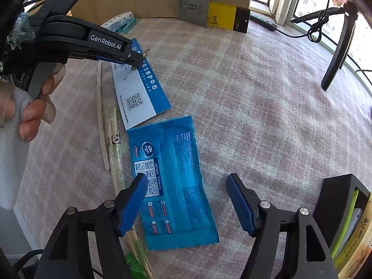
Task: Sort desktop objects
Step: 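Grasp the blue wet-wipe pack with the right tool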
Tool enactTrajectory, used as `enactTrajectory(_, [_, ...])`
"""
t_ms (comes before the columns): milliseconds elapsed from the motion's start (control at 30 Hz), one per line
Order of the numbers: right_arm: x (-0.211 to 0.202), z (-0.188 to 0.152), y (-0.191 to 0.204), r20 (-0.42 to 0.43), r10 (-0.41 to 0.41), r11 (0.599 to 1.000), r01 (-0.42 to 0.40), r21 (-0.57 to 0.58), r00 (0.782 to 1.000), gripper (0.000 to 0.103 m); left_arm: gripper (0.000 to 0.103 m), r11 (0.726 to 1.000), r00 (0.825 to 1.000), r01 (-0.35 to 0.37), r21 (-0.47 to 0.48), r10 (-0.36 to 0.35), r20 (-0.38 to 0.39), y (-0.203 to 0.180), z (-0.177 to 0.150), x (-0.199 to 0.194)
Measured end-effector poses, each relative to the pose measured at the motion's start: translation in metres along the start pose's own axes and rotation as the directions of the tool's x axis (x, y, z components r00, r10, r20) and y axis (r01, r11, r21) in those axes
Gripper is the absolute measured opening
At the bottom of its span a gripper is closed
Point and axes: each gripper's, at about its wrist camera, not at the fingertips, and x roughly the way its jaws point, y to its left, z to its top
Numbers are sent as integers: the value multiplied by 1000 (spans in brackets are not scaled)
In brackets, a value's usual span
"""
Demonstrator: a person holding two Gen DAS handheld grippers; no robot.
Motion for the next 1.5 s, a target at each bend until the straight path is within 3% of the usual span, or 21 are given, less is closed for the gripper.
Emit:
enactTrajectory(67, [-1, -3, 5, 1, -13, 1000, 13, -24, 1000, 68, 13, 1000, 1000, -2, -1, 2, 7, 5, -2, -1])
enactTrajectory(133, [-1, -5, 9, 3, -3, 999, 3, -48, 1000, 70, 9, 1000, 1000, 6, -9, -5, 10, 10, -1, -2])
enactTrajectory(233, [0, -9, 14, 9, -33, 997, 34, -76, 999, 75, 9, 1000, 1000, 7, -10, -7, 13, 13, -4, -3])
enactTrajectory(533, [-6, -19, 12, 3, -29, 991, 30, -132, 1000, 76, 7, 999, 999, 32, -23, -32, 14, 26, -10, -8])
enactTrajectory(833, [-13, -24, -36, 27, -65, 998, 65, 1, 998, 78, 7, 998, 999, 45, -38, -44, 14, 38, -8, -3])
enactTrajectory(967, [-20, -29, -54, 0, -55, 998, 55, 44, 999, 71, 7, 998, 999, 52, -47, -52, 12, 41, -10, -4])
enactTrajectory(1100, [-29, -33, -52, -16, -29, 999, 29, 35, 999, 72, 7, 995, 997, 76, -69, -76, 7, 48, -12, -6])
enactTrajectory(1267, [-28, -46, -21, 24, -106, 991, 107, -75, 994, 77, 7, 997, 998, 59, -41, -59, 6, 43, -11, -3])
enactTrajectory(1367, [-23, -41, -25, 15, -65, 997, 66, -32, 998, 74, 7, 997, 998, 61, -43, -61, 4, 44, -11, -4])
enactTrajectory(1500, [-24, -34, -28, 38, -76, 997, 76, 14, 996, 45, 7, 997, 998, 63, -42, -62, 14, 46, -18, -11])
